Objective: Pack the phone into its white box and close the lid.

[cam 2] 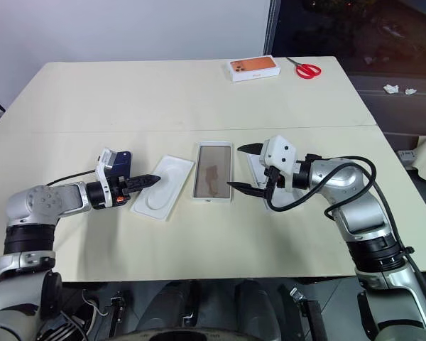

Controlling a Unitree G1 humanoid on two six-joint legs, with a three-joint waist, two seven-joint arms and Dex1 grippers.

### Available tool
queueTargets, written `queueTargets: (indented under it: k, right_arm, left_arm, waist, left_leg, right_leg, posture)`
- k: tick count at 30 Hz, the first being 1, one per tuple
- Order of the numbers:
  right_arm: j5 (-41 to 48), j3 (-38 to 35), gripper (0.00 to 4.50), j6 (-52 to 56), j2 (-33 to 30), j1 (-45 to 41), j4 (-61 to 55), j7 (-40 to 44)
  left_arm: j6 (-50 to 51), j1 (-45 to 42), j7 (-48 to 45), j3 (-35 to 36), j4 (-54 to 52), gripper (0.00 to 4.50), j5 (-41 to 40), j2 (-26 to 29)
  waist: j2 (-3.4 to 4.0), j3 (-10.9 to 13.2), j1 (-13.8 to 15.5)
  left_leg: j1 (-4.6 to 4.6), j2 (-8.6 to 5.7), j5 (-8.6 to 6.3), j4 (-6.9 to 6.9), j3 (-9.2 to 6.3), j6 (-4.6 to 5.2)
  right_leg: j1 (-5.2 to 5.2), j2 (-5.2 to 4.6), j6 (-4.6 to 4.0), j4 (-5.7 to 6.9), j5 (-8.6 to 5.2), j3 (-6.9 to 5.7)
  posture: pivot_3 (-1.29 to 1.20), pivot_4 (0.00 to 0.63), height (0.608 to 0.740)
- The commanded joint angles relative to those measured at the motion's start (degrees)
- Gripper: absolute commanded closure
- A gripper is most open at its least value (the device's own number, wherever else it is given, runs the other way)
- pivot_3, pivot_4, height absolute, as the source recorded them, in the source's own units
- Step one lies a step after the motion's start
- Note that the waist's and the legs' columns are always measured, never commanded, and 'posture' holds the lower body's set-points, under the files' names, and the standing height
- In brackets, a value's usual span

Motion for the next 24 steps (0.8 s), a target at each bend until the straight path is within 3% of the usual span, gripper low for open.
queueTargets:
  k: [1,3,4,14,21,24]
  right_arm:
    - [-0.16,-1.66,0.0,-1.16,-0.29,-0.29,-0.69,-0.33]
    - [-0.24,-1.51,0.0,-1.18,-0.24,-0.67,-0.36,-0.33]
    - [-0.28,-1.45,0.0,-1.2,-0.24,-0.85,-0.2,-0.32]
    - [-0.28,-1.76,0.0,-0.69,-0.49,-1.23,-0.48,-0.34]
    - [0.64,-0.99,0.0,1.25,-0.58,-1.33,-0.58,0.61]
    - [-0.31,3.52,0.0,6.01,1.2,-2.92,-1.79,0.51]
  left_arm:
    - [0.9,1.73,0.81,-0.38,0.76,3.25,0.22,-0.76]
    - [1.2,1.85,0.69,0.04,0.74,4.25,-0.27,-0.97]
    - [1.32,1.88,0.92,0.33,0.83,4.44,-0.41,-1.04]
    - [5.74,1.32,0.71,5.57,3.74,4.44,-4.43,-0.13]
    - [7.48,-1.02,3.56,16.7,4.5,4.44,-11.51,-1.37]
    - [7.07,-1.88,7.0,20.49,3.94,4.44,-13.35,-2.99]
  waist:
    - [0.0,0.0,-0.02]
    - [0.17,-0.14,0.08]
    - [0.25,-0.18,0.05]
    - [0.29,-0.21,-0.22]
    - [0.19,-0.15,-0.18]
    - [0.14,-0.12,-0.11]
  left_leg:
    - [0.0,0.0,0.0,0.0,0.0,0.0]
    - [0.04,0.0,0.0,0.0,0.0,0.0]
    - [0.09,-0.01,0.0,-0.01,0.0,0.0]
    - [0.31,-0.01,-0.01,-0.09,0.0,0.01]
    - [0.24,0.0,0.0,-0.09,-0.02,0.0]
    - [0.15,0.0,0.0,-0.05,-0.03,0.0]
  right_leg:
    - [0.0,0.0,0.0,0.0,0.0,0.0]
    - [0.05,-0.01,0.0,0.0,0.0,-0.01]
    - [0.11,-0.02,0.0,-0.01,0.0,0.0]
    - [0.29,0.0,0.01,-0.05,-0.01,0.0]
    - [0.21,0.01,0.01,-0.04,-0.01,0.0]
    - [0.15,0.0,0.01,-0.04,-0.01,-0.01]
  posture:
    - [0.0,0.15,0.74]
    - [0.0,0.15,0.74]
    - [0.0,0.15,0.74]
    - [0.0,0.15,0.74]
    - [0.0,0.15,0.74]
    - [0.0,0.15,0.74]
